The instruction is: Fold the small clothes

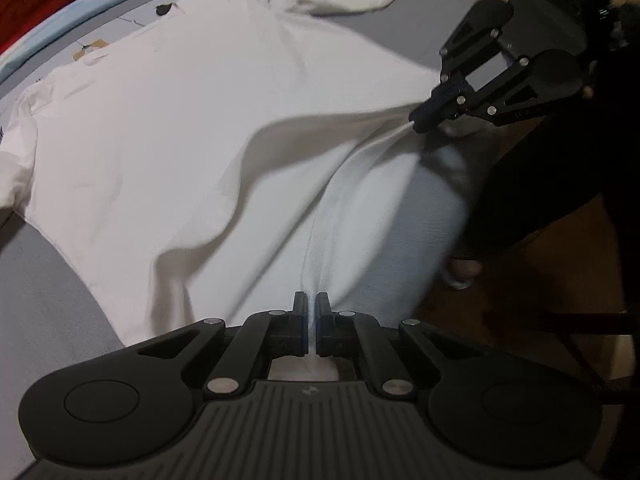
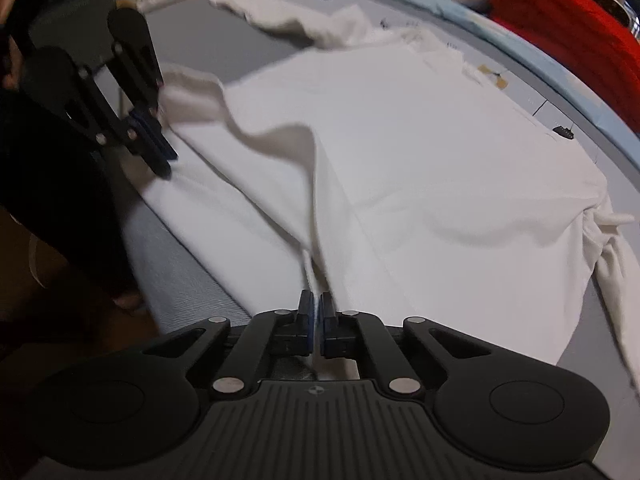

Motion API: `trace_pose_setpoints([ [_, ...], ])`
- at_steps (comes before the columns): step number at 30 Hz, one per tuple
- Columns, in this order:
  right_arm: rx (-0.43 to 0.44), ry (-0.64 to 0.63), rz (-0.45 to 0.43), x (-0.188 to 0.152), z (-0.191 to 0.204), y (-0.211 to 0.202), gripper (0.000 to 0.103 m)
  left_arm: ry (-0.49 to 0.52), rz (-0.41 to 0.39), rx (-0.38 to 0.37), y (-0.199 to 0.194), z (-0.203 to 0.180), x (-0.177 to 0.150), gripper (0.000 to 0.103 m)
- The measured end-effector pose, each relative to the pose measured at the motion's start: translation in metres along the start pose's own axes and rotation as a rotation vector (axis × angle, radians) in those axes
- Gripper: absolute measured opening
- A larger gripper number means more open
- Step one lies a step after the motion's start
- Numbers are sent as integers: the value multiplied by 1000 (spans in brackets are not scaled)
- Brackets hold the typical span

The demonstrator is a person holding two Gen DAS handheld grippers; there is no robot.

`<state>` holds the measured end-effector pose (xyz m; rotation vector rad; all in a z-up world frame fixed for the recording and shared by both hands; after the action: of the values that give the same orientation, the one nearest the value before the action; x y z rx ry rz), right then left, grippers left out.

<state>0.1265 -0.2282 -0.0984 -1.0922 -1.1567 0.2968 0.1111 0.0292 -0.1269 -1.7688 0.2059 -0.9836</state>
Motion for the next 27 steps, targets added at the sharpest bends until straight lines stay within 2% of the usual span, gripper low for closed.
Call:
trace_pose_setpoints([
  [3, 100, 65, -1, -12, -4, -26, 1, -5, 16, -80, -23, -6, -15, 0],
  [5, 193, 121, 50, -27, -6, -40, 1, -2, 46, -139, -34, -12, -29, 0],
  [7, 264, 156, 130, -47, -4, -51, 2, -16, 5, -180, -51, -13, -36, 4],
  [8, 271, 155, 158, -56, -3, -55, 2, -42, -28, -174, -59, -9, -36, 6],
  [9, 262, 152, 169, -64, -4, -60, 2, -82, -62, -151, -66, 1, -35, 13],
  [11, 181, 186, 119, -69, -15, -73, 3, -162, -118, -45, -76, 21, -35, 27],
  [12, 150, 222, 84, -70, -24, -78, 4, -186, -127, 25, -77, 28, -34, 39],
  [13, 108, 253, 47, -69, -32, -83, 6, -203, -123, 89, -75, 35, -32, 46],
  [14, 42, 272, 11, -67, -40, -87, 14, -215, -105, 131, -71, 40, -30, 49],
  [15, -9, 284, -6, -65, -46, -89, 25, -215, -81, 150, -64, 39, -30, 51],
  [19, -76, 240, 27, -62, -44, -78, 37, -113, -19, 134, -42, 23, -19, 56],
  [21, -54, 186, 74, -61, -35, -69, 45, -76, 10, 135, -34, 18, -17, 56],
  [24, -65, 81, 150, -64, -20, -57, 53, -31, 73, 189, -23, 13, -25, 52],
  [26, -128, 22, 197, -67, -21, -48, 53, -32, 103, 202, -23, 19, -31, 26],
  [27, -160, 11, 210, -70, -23, -46, 49, -32, 110, 198, -25, 21, -33, 5],
])
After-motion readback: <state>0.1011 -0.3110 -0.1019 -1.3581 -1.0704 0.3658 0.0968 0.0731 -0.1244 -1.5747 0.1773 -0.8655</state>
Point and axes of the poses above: each gripper's, at about its wrist camera, not at the fingertips, and y roughly the way its jaws point, z to its left, x to its top, the point moved 2 cm from there along y, roughly the way its jaws point, and after that the axes turned 6 degrees about -z, right-handed, at the moved point
